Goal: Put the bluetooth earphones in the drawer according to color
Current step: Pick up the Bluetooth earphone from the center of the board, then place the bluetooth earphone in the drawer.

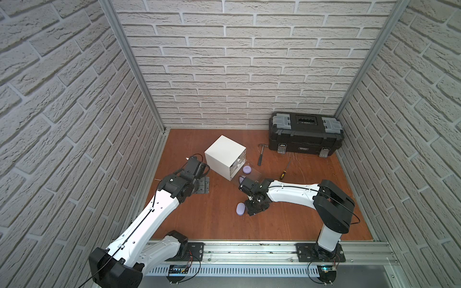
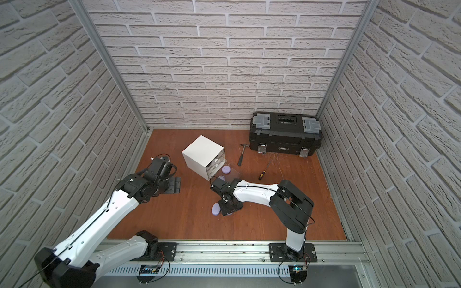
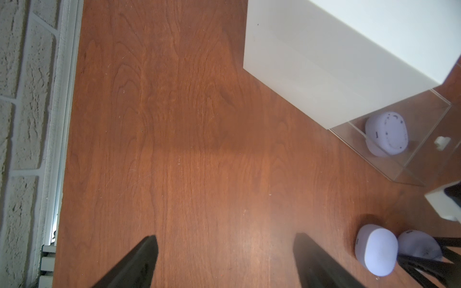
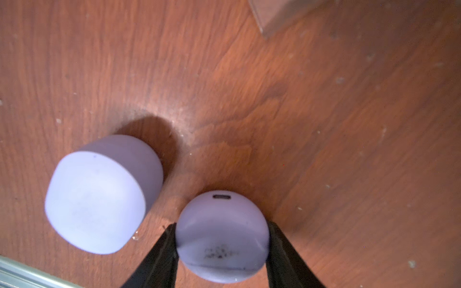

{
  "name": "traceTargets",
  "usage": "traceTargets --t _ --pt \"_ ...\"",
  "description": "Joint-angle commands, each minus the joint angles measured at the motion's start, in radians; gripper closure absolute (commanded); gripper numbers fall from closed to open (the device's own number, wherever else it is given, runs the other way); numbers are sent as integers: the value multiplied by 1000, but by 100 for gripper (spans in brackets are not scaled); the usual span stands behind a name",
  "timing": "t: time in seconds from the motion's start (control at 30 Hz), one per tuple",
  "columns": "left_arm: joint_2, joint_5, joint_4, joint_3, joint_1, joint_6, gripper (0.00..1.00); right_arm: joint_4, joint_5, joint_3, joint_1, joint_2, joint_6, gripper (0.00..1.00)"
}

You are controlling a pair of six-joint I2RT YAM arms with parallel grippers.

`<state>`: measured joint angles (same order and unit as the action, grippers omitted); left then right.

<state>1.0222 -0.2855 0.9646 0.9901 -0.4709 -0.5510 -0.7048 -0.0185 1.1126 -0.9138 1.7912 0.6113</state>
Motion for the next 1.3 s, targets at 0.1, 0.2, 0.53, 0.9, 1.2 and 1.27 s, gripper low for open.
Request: traceTargets --t 0.1,0.2,0.53,0.9,1.2,1.27 --pt "0 9 -23 -8 9 6 10 -42 73 67 20 -127 -36 55" --pt "-2 11 -23 -10 9 3 10 -50 87 127 76 -153 -69 56" --pt "-9 17 -9 -9 7 -8 11 -9 67 345 286 -35 -161 56" --pt "7 19 -7 1 8 -8 11 106 16 403 364 116 -180 57" --pt "13 21 -7 1 8 -7 11 108 0 443 389 225 -184 57" --pt "13 22 -9 -2 8 -8 11 109 -4 444 393 240 -183 57"
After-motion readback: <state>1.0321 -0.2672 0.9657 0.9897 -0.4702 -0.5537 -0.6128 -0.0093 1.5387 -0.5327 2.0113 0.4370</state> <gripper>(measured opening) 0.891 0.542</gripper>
